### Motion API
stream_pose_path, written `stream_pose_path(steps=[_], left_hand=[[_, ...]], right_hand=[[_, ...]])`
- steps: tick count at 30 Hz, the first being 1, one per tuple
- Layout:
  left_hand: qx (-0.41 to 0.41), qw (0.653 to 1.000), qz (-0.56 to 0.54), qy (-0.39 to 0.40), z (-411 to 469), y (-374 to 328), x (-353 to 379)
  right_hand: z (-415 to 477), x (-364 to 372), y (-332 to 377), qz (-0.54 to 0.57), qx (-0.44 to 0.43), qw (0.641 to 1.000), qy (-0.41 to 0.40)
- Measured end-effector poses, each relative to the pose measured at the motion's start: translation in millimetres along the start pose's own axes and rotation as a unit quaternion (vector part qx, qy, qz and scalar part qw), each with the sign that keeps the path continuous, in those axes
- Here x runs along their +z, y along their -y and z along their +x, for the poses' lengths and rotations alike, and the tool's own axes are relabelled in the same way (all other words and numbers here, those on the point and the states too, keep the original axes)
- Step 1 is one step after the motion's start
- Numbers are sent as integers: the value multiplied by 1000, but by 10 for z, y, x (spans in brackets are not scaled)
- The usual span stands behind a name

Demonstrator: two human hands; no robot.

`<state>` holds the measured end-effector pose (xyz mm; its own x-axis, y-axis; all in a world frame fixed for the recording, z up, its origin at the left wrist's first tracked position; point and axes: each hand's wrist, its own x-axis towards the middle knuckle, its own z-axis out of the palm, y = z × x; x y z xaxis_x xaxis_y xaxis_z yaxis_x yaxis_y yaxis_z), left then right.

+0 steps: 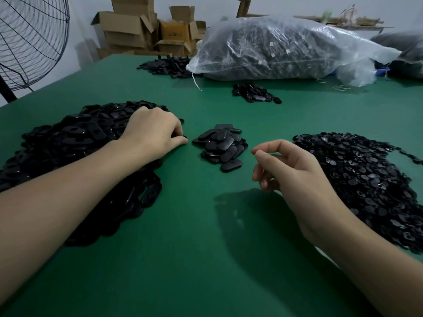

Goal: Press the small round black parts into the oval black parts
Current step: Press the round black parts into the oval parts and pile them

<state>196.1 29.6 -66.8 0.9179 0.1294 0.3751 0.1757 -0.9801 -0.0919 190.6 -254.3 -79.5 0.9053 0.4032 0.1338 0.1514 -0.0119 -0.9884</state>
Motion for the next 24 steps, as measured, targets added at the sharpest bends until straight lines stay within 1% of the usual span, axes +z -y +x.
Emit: stream_pose_path(steps=[2, 5, 8, 9, 11, 13, 14, 15, 16, 17, 18, 19, 20, 22, 23, 24], left_hand=[[4, 1000, -8, 0, -1, -18, -19], [20, 1000, 2, -8, -16, -57, -34], [42, 997, 4, -62, -55, -65, -24], [48, 994, -16, -94, -74, -69, -33], [37, 983, -94, -152, -132, -99, -99], [-6, 958, -220, -184, -212, -168, -197], [-35, 937, -297, -182, -260, -218, -244], [-64, 909, -377, -164, -319, -278, -293], [-90, 874, -459, -130, -390, -348, -348], [-111, 828, -544, -84, -472, -427, -401], [-127, 770, -625, -30, -564, -512, -450], [-139, 713, -687, 25, -662, -595, -492], [-148, 672, -722, 70, -760, -665, -522], [-157, 626, -754, 122, -921, -766, -536], [-159, 612, -763, 132, -979, -795, -523], [-162, 606, -767, 135, -1021, -816, -505]], right_hand=[[31, -52, 17, -24, -14, 999, -22], [95, -180, 18, -113, -52, 989, -85], [148, -283, -5, -208, -86, 965, -135], [162, -305, -14, -245, -97, 955, -137], [178, -335, -31, -340, -101, 928, -111], [171, -344, -36, -444, -100, 887, -72], [164, -342, -31, -487, -103, 865, -57], [156, -341, -15, -520, -103, 846, -45], [146, -342, 7, -545, -101, 832, -34], [140, -350, 31, -566, -96, 818, -26], [139, -363, 56, -586, -89, 805, -19], [139, -378, 78, -603, -83, 793, -16], [139, -392, 96, -616, -77, 784, -12], [138, -406, 117, -627, -68, 776, -5], [138, -408, 122, -628, -64, 776, -2], [138, -411, 120, -626, -63, 777, -1]])
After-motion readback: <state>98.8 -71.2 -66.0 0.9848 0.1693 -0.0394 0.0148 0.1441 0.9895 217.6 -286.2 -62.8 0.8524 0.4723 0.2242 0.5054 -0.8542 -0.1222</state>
